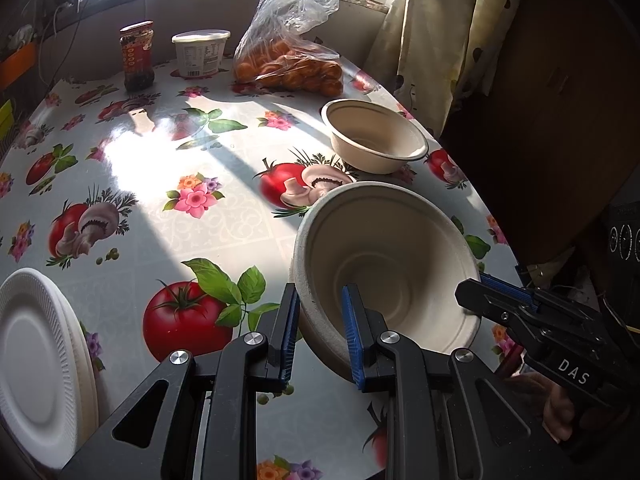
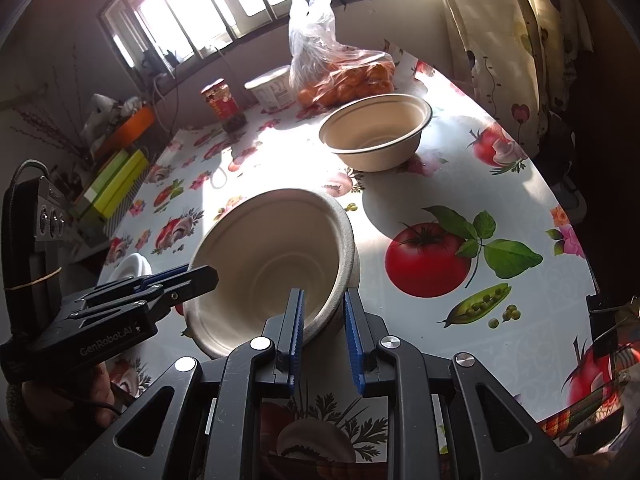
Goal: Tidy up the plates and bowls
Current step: 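Open both grippers to release the bowl onto the other bowl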
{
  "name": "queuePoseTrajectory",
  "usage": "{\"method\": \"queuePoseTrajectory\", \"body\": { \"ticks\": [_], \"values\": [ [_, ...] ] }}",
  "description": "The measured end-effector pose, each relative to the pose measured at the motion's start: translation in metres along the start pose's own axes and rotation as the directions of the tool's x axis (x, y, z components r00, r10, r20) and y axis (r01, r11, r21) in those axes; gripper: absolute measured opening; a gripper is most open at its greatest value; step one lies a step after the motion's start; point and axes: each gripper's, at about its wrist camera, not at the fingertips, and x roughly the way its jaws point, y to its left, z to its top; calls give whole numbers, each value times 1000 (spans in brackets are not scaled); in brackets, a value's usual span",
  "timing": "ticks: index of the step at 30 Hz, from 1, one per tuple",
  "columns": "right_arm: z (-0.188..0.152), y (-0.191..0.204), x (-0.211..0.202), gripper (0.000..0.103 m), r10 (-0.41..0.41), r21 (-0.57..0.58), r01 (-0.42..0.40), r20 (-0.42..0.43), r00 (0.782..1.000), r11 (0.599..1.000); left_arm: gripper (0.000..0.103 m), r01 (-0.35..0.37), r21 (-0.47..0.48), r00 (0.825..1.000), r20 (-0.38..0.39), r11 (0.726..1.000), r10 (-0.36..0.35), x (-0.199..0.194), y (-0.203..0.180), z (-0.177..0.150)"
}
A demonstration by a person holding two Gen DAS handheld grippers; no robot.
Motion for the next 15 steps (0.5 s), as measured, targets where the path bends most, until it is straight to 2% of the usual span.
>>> {"method": "queuePoseTrajectory", "body": {
  "ticks": [15],
  "values": [
    [0, -2, 2, 21, -9, 12, 9, -2, 1000, 1000, 23, -14, -13, 1000, -9, 1000, 14, 1, 3, -1]
  ]
}}
